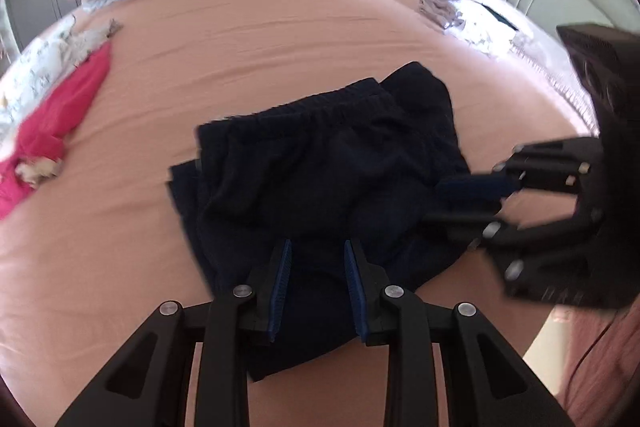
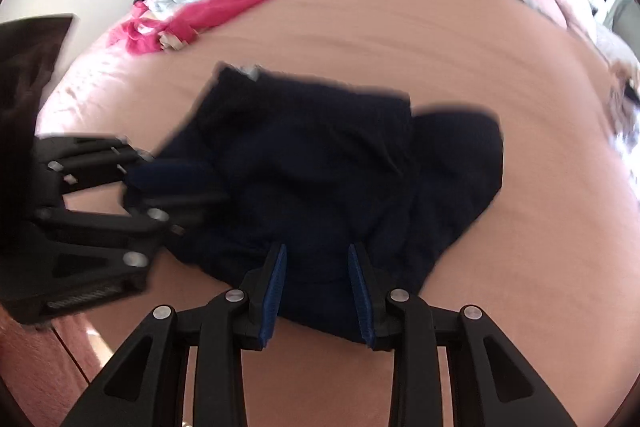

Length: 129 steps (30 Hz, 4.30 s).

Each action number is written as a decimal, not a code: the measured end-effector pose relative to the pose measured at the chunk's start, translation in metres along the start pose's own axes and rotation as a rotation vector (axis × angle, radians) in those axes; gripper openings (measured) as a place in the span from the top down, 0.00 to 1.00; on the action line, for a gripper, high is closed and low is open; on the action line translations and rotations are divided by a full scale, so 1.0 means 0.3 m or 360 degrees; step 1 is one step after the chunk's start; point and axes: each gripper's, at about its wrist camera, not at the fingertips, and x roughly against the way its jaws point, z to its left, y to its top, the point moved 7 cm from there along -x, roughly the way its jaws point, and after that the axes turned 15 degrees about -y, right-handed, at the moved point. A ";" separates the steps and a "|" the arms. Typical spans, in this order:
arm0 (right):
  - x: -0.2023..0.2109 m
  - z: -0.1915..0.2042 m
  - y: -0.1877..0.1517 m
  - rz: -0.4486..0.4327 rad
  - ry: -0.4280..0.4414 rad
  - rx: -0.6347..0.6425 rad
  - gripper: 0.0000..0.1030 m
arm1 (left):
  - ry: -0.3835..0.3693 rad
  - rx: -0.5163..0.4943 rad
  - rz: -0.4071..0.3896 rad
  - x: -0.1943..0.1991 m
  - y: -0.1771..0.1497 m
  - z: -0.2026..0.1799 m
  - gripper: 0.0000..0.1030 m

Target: Fold clothes

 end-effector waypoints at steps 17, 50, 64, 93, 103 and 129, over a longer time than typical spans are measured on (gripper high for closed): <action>0.055 0.001 -0.001 -0.0054 -0.0026 0.0076 0.70 | 0.0052 0.0176 0.0007 0.078 -0.075 0.025 0.76; -0.040 -0.196 0.154 -0.0006 -0.0265 -0.0153 0.74 | -0.0024 0.0395 -0.0212 0.085 0.067 0.192 0.76; 0.014 -0.216 0.009 0.0146 0.0089 -0.0649 0.46 | -0.0178 0.0853 -0.0331 0.097 -0.053 0.238 0.55; 0.048 -0.109 0.116 -0.0034 -0.0199 -0.0270 0.59 | 0.0005 0.0466 -0.0418 0.118 0.109 0.156 0.75; 0.055 -0.071 0.094 -0.0033 -0.0040 -0.0178 0.58 | 0.0014 0.0388 -0.0256 -0.038 0.213 0.122 0.74; -0.120 -0.176 0.085 0.0149 0.0159 -0.0484 0.37 | -0.0144 0.0812 -0.0501 0.007 0.011 0.188 0.37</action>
